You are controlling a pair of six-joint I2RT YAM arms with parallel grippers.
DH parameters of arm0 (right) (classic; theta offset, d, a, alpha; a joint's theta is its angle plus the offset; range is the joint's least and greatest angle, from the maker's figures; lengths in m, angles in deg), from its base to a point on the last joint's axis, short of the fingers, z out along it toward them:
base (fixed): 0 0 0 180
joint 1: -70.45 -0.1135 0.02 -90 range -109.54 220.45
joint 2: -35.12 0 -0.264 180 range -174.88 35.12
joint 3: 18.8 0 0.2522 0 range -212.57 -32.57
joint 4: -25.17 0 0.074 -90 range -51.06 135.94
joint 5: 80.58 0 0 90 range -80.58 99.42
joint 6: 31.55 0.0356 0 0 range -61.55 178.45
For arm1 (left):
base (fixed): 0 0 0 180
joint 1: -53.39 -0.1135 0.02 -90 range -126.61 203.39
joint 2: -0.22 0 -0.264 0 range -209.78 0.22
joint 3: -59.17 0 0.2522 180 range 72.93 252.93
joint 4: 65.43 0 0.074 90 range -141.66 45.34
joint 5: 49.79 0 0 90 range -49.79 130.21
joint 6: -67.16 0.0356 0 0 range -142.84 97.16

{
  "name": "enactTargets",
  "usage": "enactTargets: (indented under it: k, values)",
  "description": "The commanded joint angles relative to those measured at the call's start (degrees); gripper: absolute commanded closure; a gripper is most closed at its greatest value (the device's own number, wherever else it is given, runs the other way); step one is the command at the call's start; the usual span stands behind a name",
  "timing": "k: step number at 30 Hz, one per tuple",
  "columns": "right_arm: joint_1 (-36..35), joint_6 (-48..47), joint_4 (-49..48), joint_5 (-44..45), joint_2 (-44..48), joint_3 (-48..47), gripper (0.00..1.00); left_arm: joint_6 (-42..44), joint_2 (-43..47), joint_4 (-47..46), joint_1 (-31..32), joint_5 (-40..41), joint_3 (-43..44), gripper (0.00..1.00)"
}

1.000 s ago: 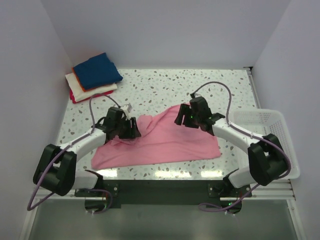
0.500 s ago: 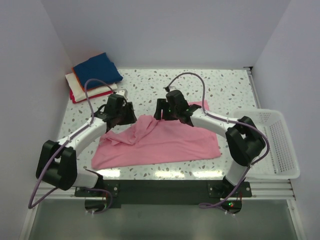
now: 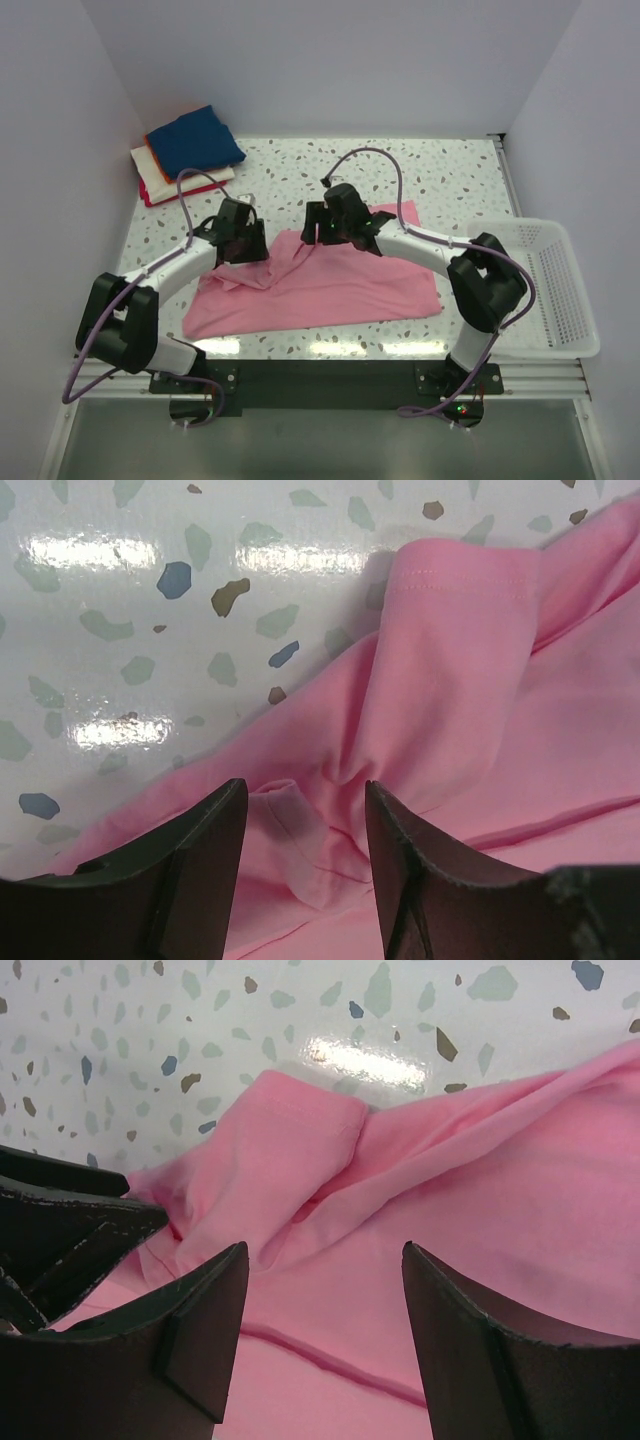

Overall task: Fold and stack the t-shirts
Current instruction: Fold the tshirt

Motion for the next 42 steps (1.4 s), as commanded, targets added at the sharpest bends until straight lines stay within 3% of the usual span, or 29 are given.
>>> enactTargets:
  k: [1, 6, 13, 15, 25, 34, 42]
  values:
    - [0.1, -0.6, -1.5, 1.0, 1.2, 0.7, 0.34, 1.3, 0.4, 0.2, -0.3, 0.1, -0.4, 0.45]
    - [0.0, -0.5, -1.5, 1.2, 1.6, 1.4, 0.34, 1.9, -0.7, 0.4, -0.3, 0.0, 0.3, 0.49]
    - [0.1, -0.6, -1.4, 1.8, 2.6, 3.1, 0.34, 2.4, -1.8, 0.4, -0.3, -0.4, 0.1, 0.67]
    - [0.1, -0.5, -1.4, 2.0, 2.7, 3.4, 0.34, 2.4, -1.8, 0.6, -0.3, -0.4, 0.2, 0.68]
    - [0.0, -1.0, -0.5, 3.0, 4.3, 4.2, 0.34, 3.8, -2.8, 2.5, -0.3, 0.1, 2.4, 1.00]
    - [0.1, -1.5, 0.1, 3.9, 6.6, 4.8, 0.34, 5.0, -3.5, 5.3, -3.1, 3.2, 9.7, 1.00]
    - [0.1, -2.1, 0.8, 4.5, 6.7, 2.7, 0.34, 6.1, -8.7, 3.9, -10.8, 3.1, 17.1, 1.00]
